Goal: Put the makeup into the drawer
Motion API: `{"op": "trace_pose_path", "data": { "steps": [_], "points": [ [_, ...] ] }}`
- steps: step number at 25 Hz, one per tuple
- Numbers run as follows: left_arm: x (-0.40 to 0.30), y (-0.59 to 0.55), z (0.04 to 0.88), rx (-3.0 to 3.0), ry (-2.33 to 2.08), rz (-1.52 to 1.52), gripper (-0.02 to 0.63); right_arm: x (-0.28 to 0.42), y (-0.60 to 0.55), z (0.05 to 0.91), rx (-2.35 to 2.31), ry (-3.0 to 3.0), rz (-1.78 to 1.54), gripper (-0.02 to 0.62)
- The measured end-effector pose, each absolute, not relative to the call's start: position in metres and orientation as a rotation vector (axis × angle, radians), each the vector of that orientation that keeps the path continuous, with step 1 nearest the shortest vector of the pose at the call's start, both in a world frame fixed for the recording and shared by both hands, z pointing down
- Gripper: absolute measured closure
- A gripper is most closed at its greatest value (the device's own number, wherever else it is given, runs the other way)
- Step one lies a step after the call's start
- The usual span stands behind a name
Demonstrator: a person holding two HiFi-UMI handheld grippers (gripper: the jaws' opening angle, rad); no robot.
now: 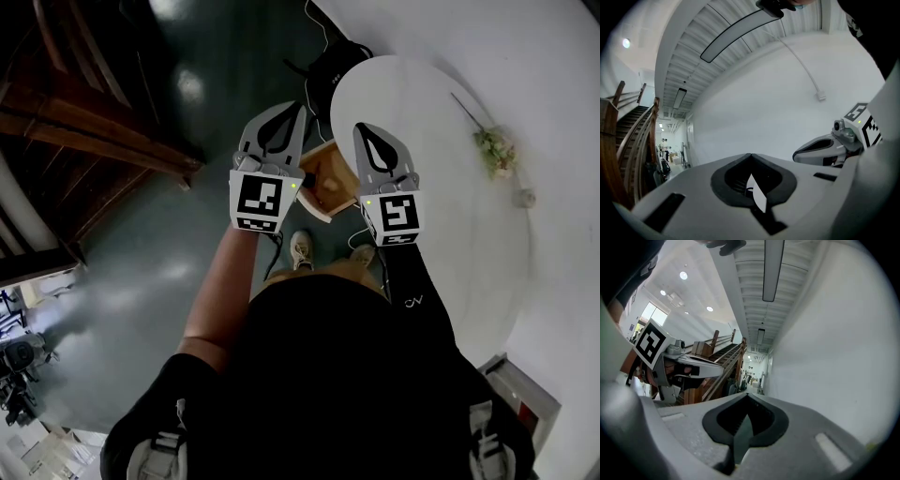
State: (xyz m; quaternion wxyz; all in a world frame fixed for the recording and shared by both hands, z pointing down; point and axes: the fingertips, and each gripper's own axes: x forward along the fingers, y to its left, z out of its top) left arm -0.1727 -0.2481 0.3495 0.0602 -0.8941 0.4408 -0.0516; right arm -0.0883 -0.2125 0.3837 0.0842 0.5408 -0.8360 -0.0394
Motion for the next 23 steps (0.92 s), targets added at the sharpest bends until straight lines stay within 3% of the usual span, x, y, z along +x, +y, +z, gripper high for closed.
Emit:
{"op": "trace_pose_path", "data": {
  "steps": [23],
  "points": [
    [-0.184,-0.251,0.353,-2.75,1.218,-0.191,0.599,-0.108,-0.211,0.386,1.69,-2.424,-0.096,0.591]
  ]
}}
